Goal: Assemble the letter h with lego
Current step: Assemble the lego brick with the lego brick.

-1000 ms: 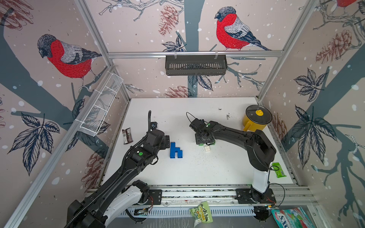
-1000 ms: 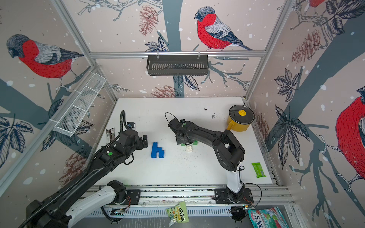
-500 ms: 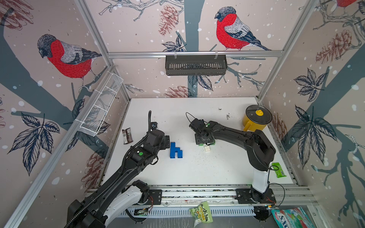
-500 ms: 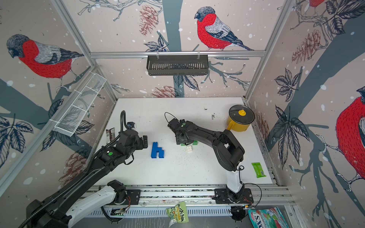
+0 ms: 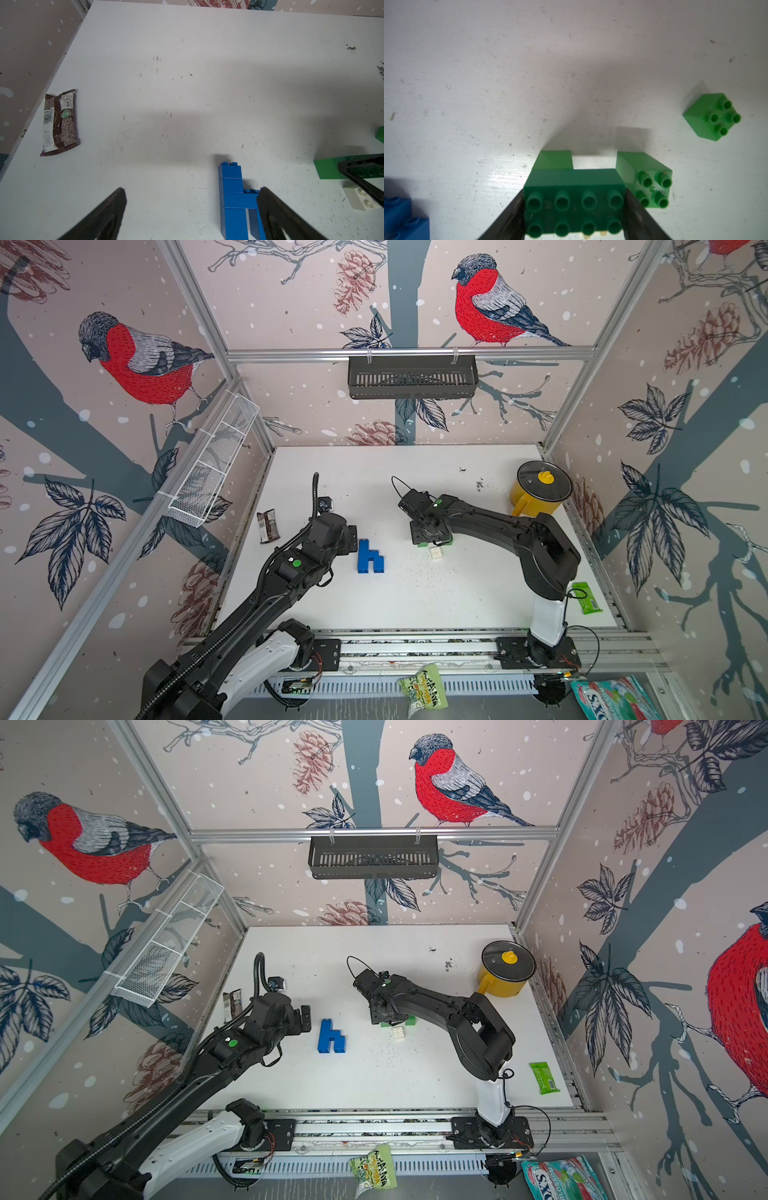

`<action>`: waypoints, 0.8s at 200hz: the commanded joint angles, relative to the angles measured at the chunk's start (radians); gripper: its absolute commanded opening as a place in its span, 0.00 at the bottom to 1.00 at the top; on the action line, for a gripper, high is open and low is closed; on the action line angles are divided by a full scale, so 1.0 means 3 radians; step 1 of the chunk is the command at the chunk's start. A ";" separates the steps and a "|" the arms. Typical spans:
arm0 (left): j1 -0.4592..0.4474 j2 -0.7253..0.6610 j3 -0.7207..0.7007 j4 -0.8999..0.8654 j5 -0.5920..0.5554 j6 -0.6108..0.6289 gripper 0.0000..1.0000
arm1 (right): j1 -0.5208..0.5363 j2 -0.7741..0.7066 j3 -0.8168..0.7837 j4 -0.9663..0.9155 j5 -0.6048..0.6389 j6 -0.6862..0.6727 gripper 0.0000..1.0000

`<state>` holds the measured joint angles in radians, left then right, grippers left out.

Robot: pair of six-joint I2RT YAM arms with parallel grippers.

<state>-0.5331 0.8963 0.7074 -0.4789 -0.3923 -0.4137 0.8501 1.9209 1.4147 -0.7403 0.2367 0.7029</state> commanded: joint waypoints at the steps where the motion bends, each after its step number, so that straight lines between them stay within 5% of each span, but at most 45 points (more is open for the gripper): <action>1: -0.0005 0.0004 0.0000 0.0047 -0.0007 0.0001 0.98 | 0.0019 0.0044 -0.0001 -0.0132 -0.0066 -0.0026 0.51; 160: -0.0005 0.0025 0.0007 0.0045 0.0000 -0.0001 0.99 | -0.0051 -0.0184 0.0118 -0.0227 0.0000 0.0000 0.51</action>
<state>-0.5331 0.9024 0.7074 -0.4789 -0.3897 -0.4137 0.8448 1.8854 1.4582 -0.7879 0.2180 0.7036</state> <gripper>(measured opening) 0.984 0.656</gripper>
